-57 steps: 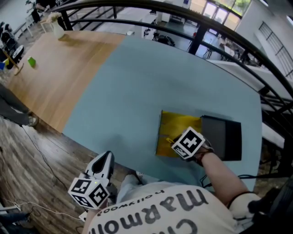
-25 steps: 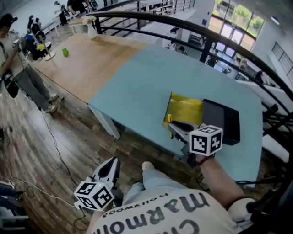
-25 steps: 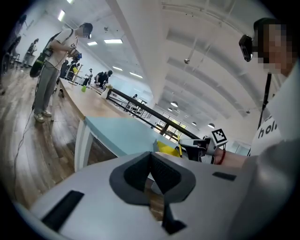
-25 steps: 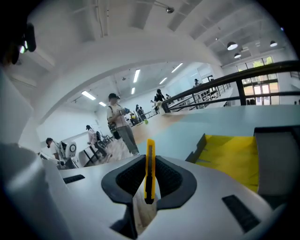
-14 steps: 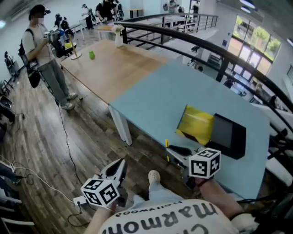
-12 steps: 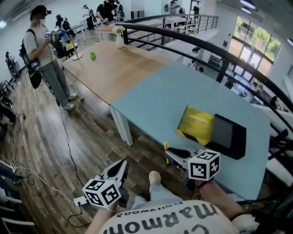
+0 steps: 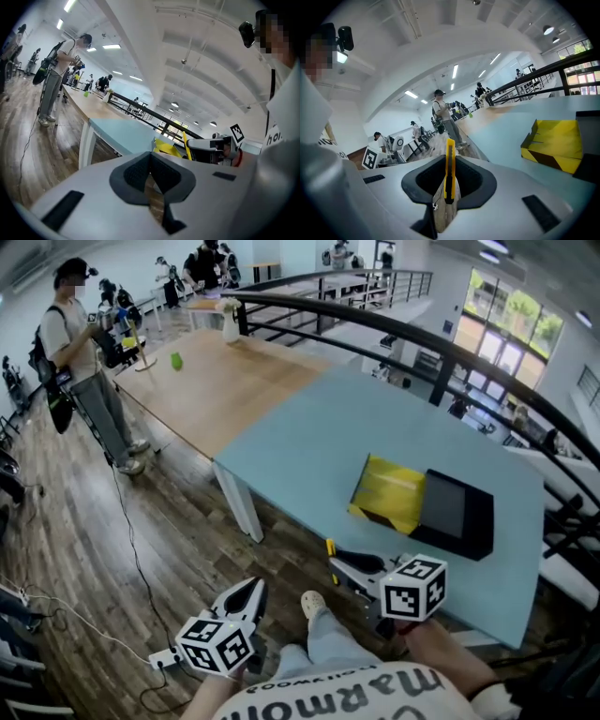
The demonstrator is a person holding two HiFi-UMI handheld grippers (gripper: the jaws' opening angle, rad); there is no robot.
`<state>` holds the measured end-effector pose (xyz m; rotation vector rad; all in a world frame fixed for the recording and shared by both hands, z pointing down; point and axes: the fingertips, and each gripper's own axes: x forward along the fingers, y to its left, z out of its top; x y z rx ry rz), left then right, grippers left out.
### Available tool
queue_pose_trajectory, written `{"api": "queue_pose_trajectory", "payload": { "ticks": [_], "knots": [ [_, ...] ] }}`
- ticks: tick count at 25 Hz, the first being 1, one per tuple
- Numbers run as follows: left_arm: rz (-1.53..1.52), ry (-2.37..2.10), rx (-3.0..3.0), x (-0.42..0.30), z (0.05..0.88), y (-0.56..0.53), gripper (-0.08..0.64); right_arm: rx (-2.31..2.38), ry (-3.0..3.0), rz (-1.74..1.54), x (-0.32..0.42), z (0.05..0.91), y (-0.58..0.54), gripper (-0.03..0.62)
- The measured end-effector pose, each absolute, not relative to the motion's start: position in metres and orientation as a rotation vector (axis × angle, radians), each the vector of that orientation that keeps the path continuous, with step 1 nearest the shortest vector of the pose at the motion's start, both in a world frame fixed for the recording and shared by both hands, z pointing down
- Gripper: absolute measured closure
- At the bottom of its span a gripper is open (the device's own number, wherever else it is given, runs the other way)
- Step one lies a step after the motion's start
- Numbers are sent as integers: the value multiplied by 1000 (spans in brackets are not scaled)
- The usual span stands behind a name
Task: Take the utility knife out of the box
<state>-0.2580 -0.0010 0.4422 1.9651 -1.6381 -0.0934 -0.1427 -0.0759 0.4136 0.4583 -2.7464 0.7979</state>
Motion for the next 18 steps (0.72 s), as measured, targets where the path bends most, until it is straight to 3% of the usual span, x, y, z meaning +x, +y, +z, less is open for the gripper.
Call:
{"api": "queue_pose_trajectory", "payload": {
  "ticks": [18],
  "knots": [
    [-124, -1590, 1965, -154, 420, -55, 558, 434, -2693, 843, -39, 408, -106, 509]
  ]
}}
